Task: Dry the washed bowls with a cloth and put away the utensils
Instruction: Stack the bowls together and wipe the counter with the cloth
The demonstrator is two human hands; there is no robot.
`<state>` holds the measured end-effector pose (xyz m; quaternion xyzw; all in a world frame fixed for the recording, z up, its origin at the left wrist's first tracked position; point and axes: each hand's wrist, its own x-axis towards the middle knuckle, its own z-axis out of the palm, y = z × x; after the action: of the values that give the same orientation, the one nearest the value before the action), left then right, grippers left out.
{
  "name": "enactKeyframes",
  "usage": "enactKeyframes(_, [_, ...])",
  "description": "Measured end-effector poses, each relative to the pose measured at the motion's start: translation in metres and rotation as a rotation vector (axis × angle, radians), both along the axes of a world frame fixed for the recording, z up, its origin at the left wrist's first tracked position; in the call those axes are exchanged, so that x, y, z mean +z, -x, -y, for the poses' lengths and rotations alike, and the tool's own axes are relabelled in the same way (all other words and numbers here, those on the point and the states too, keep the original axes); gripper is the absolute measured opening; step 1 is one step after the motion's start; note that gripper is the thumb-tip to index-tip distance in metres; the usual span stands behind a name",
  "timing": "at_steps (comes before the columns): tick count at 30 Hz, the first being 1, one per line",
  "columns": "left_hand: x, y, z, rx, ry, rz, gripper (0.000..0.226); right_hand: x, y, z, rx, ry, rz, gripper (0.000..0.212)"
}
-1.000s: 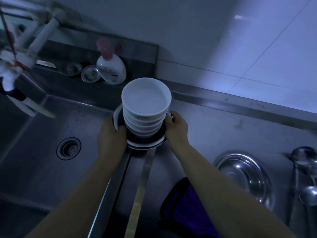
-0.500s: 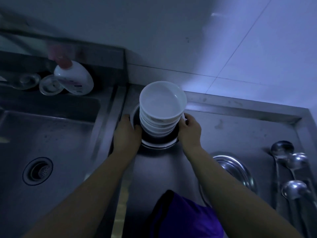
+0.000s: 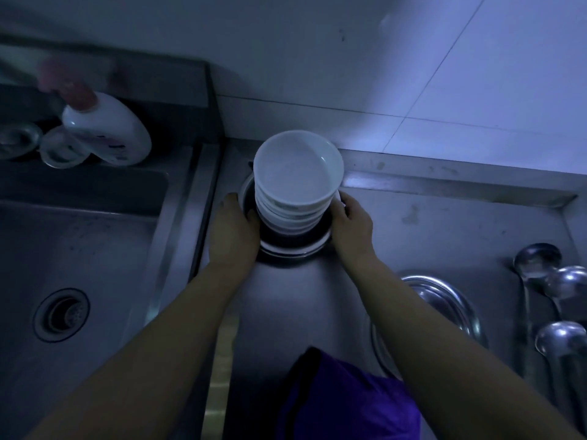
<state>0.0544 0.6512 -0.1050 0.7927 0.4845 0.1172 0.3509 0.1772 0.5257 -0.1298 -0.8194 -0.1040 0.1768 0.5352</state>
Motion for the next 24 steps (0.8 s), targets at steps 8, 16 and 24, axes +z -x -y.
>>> enactKeyframes(8, [0.004, 0.049, 0.010, 0.043, -0.043, 0.085, 0.037, -0.007, 0.141, 0.158, 0.645, 0.265, 0.740, 0.030])
enactKeyframes(16, [0.002, 0.095, 0.072, -0.146, 0.049, 0.159, 0.035, -0.036, 0.164, 0.169, 0.969, 0.580, 0.801, 0.060])
enactKeyframes(24, [0.002, 0.087, 0.101, -0.311, 0.046, 0.075, 0.041, -0.027, 0.067, 0.096, 0.551, 0.828, 0.651, 0.061])
